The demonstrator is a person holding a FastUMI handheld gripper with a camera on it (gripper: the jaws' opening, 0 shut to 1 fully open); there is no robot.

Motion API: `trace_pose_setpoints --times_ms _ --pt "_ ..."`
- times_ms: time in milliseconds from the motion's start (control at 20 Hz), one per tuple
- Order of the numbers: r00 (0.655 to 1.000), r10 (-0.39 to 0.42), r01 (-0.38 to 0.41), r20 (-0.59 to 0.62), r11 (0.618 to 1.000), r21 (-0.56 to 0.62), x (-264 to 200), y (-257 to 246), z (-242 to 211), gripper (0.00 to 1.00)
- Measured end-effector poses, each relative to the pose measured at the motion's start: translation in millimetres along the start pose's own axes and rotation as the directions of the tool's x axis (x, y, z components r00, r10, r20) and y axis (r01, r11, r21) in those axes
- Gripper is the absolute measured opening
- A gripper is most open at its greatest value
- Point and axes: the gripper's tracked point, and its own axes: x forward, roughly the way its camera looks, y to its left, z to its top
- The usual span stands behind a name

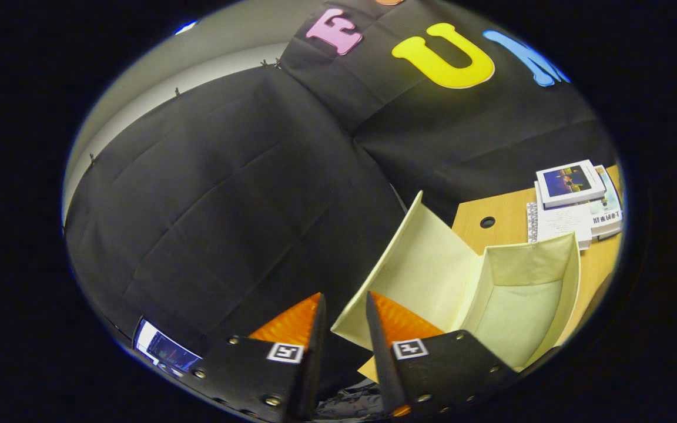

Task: Open the storage box then place both shoes into the box .Put the left shoe in first, then the right shoe, with the right side of both shoes facing outward in a uniform manner.

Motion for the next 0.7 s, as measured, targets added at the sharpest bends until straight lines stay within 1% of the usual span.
trace_pose_setpoints --times_ms 50,100,200,350,500,700 --pt "1.000 -0.007 0.007 0.001 1.000 -0.024 -2 -1 1 0.54" --pt "1.000 -0.027 0.027 0.014 0.999 -0.045 -3 -7 1 0.76" --pt "0.998 -0.053 0.057 0.041 0.995 -0.079 -13 -16 6 0.98" --pt "0.992 -0.105 0.112 0.067 0.987 -0.116 -35 -39 14 0.98" --pt "0.976 -0.198 0.210 0.090 0.967 -0.143 -65 -73 20 0.98" --pt "0.946 -0.302 0.315 0.116 0.942 -0.120 -107 -125 27 0.97"
